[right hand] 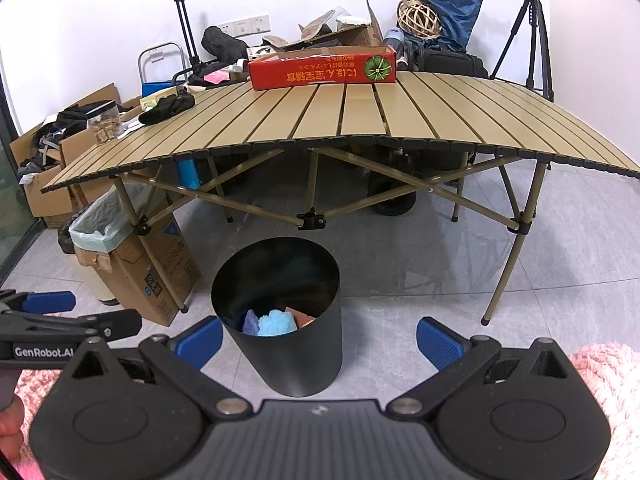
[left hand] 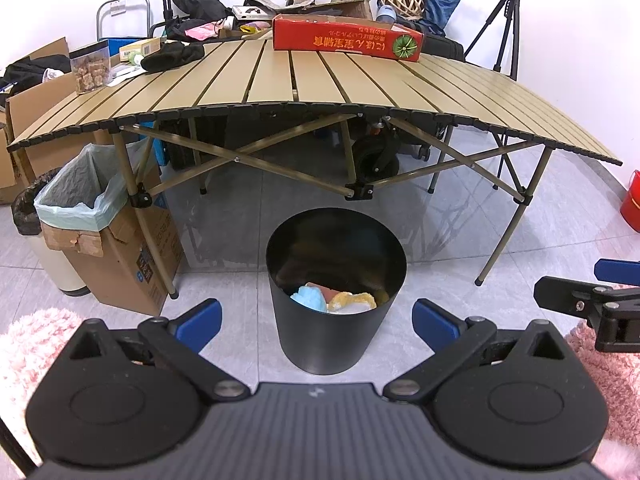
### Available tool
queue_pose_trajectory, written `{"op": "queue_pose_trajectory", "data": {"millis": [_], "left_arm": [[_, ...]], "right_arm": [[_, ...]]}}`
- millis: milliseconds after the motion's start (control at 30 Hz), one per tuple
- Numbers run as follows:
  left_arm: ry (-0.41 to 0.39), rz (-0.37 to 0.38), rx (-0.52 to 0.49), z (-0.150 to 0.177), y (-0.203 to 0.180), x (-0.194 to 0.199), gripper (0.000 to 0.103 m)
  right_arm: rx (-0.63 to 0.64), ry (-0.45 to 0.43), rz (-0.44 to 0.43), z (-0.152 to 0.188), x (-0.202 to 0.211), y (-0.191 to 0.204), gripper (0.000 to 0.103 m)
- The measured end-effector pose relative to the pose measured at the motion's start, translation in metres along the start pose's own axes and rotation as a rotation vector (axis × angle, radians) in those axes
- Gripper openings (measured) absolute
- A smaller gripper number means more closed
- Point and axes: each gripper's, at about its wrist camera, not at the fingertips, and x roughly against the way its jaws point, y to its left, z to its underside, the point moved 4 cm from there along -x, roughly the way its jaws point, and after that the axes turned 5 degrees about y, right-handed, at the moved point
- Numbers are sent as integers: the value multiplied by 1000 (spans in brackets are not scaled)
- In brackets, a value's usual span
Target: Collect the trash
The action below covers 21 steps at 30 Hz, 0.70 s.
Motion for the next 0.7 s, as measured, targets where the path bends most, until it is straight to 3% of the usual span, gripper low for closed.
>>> {"op": "queue_pose_trajectory", "data": {"millis": [700], "left_arm": [[-3, -2, -6, 0, 0, 1, 103]], "right_arm": [[5, -8, -4, 0, 1, -1, 103]]}}
